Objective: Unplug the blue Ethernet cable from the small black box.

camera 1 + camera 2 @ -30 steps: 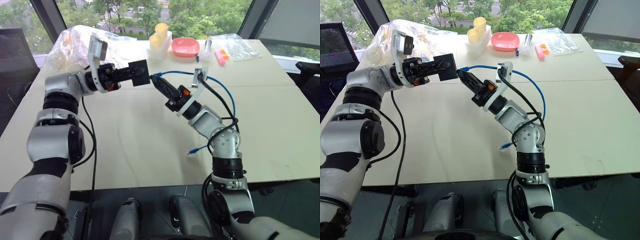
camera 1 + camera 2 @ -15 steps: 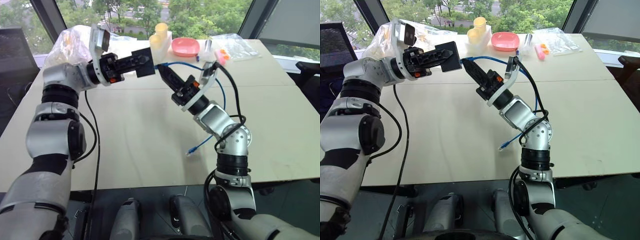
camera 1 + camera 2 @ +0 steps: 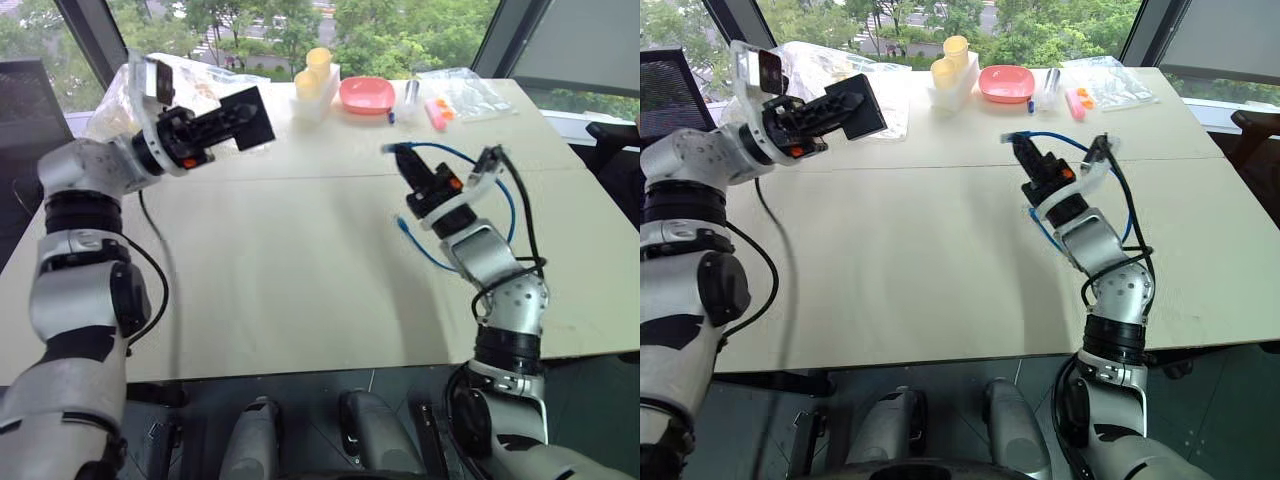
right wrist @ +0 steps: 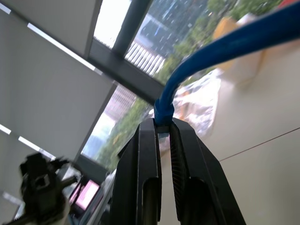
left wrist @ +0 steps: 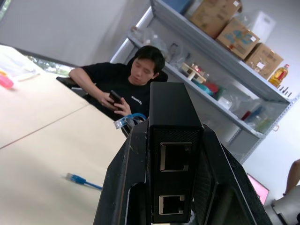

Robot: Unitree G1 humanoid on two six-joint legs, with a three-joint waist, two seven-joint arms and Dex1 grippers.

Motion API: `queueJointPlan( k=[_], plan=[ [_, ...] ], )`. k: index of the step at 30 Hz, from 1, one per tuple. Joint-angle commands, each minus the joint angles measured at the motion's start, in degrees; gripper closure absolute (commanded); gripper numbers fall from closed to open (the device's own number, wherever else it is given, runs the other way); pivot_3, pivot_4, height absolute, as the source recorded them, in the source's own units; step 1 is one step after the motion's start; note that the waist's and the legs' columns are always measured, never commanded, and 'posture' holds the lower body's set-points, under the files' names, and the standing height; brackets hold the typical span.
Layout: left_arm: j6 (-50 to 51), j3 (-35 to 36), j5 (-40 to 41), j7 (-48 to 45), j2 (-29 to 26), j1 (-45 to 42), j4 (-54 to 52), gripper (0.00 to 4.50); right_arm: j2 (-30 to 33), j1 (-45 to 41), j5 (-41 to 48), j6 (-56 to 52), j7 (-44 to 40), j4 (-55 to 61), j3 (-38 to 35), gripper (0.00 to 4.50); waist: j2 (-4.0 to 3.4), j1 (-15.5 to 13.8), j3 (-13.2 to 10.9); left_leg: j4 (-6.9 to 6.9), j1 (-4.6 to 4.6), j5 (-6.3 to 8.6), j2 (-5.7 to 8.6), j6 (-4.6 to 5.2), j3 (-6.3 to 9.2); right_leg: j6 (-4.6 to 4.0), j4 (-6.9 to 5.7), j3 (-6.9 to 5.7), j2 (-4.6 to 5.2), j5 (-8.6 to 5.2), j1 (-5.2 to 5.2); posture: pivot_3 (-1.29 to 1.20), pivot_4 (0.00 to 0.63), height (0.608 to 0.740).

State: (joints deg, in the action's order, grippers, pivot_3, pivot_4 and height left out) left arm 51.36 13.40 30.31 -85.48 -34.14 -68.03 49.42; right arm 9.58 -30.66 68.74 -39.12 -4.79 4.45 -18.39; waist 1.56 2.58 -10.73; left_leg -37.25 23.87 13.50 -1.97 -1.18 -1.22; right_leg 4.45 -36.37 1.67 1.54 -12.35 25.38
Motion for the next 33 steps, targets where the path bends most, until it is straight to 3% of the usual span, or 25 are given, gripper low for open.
queueJointPlan(
  k=[1,7,13,15,20,27,29,33],
  plan=[
    [-9.3,-3.8,-5.06,3.38,-0.67,2.36,-4.47,3.99,2.38,0.86,-2.89,-0.07,1.27,-0.63,-1.07,4.47,0.0,-0.17,0.0,0.01,0.02,0.0,0.0,0.0,-0.01,0.0,0.01,0.0,0.02,0.0,0.0,0.0,0.15,0.74],
    [-22.94,-6.24,-9.47,12.78,4.92,8.46,-11.96,3.99,5.38,-2.12,-9.97,-2.85,11.23,-10.32,-2.22,4.47,0.0,-1.4,0.0,-0.07,0.15,0.0,0.04,0.0,-0.06,0.01,0.08,0.02,0.15,0.0,0.03,0.0,0.15,0.74],
    [-29.88,-8.01,-10.6,20.83,10.81,17.07,-23.59,3.99,7.86,-2.38,-11.39,-8.42,14.75,-11.95,-4.07,1.77,-0.02,-1.62,0.01,0.02,0.19,0.0,0.04,0.0,-0.08,0.01,0.14,0.05,0.13,0.01,0.06,0.0,0.15,0.74],
    [-33.42,-9.05,-12.71,25.26,12.77,19.45,-25.91,3.99,11.32,-0.55,-12.73,-14.52,13.65,-7.63,-0.35,0.71,-0.02,-1.65,0.01,0.02,0.2,0.0,0.04,0.0,-0.09,0.02,0.15,0.06,0.14,0.01,0.06,0.0,0.15,0.74],
    [-40.84,-10.09,-16.5,35.71,17.4,23.37,-26.66,3.99,15.15,4.58,-4.81,-25.97,9.42,6.19,0.85,0.71,-0.02,-1.77,0.02,0.0,0.2,0.01,0.04,0.01,-0.06,0.02,0.15,0.06,0.11,0.01,0.06,0.0,0.15,0.74],
    [-41.93,-11.0,-16.74,42.33,22.37,27.61,-26.66,3.99,14.51,7.99,-4.47,-26.05,7.96,11.49,0.7,0.71,-0.02,-1.64,0.04,-0.11,0.14,0.01,0.03,0.01,-0.07,0.03,0.17,0.07,0.05,0.02,-0.01,0.0,0.15,0.74],
    [-42.31,-11.18,-17.08,44.5,23.76,28.15,-25.96,2.95,13.9,8.04,-5.86,-24.73,7.81,10.82,0.85,0.63,-0.02,-1.75,0.04,-0.18,0.15,0.01,0.03,0.01,-0.06,0.03,0.16,0.07,0.04,0.02,-0.04,0.0,0.15,0.74],
    [-44.98,-13.34,-18.92,45.46,24.99,29.65,-25.69,1.44,13.03,7.93,-8.89,-22.28,7.11,10.23,1.64,0.63,-0.02,-1.79,0.05,-0.21,0.16,0.01,0.05,0.01,-0.08,0.06,0.19,0.08,0.05,0.04,-0.07,0.0,0.15,0.74]
  ],
)
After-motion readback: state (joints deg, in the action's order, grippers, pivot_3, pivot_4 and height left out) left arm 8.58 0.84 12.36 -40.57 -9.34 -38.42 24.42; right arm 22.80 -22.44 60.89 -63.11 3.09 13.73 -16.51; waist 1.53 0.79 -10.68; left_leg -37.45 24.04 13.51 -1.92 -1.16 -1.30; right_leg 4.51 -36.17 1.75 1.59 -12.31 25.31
